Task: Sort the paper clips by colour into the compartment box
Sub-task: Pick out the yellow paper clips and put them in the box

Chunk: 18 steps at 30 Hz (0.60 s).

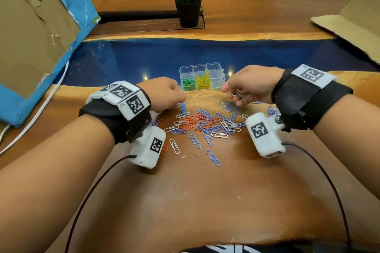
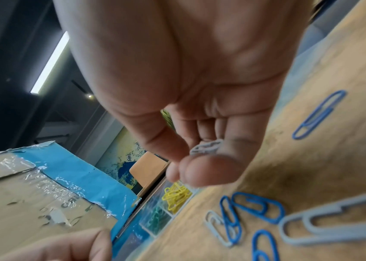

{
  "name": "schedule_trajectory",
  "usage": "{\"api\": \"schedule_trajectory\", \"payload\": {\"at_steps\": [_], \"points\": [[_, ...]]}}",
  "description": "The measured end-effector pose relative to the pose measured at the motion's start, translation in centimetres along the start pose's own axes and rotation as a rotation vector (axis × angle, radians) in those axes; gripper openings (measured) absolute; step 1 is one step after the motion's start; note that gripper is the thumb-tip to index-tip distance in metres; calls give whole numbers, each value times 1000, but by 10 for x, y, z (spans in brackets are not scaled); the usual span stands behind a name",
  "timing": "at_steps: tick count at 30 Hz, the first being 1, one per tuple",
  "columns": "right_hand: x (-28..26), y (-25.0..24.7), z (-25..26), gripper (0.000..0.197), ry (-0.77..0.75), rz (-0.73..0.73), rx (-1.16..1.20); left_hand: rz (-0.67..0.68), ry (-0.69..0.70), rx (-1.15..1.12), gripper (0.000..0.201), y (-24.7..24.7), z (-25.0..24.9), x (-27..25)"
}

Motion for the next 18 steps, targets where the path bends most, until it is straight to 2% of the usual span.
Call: {"api": "schedule_trajectory", "payload": {"at_steps": [3,6,9,13,15,18], "points": [[1,3,-1,21,-9,4,11,56,8,-141,14,7,1,2],[2,4,8,19,-39,-1,8,117,-11,-302,24,13,-6,3],[6,-5,22,20,-81,-80,-52,76,-11,-352,25,8,-18,7],[13,-22,43,25,-152,-238,-336,-4,70,-183,15,-3,-40,18],[13,-27,54,25,-186,-325,-494,-65,139,-27,18,-9,-55,23],[14,-29,65,37,-214,-380,-598,-141,197,96,25,-14,-71,31]]}}
Point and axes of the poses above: each hand's wrist, its own x-axis towards the middle knuckle, its own y-axis out of the palm, z = x × y, the point moved 7 cm from there along x, towards the middle knuckle, and after that the axes turned 10 degrees about -x, right-handed, at the moved point
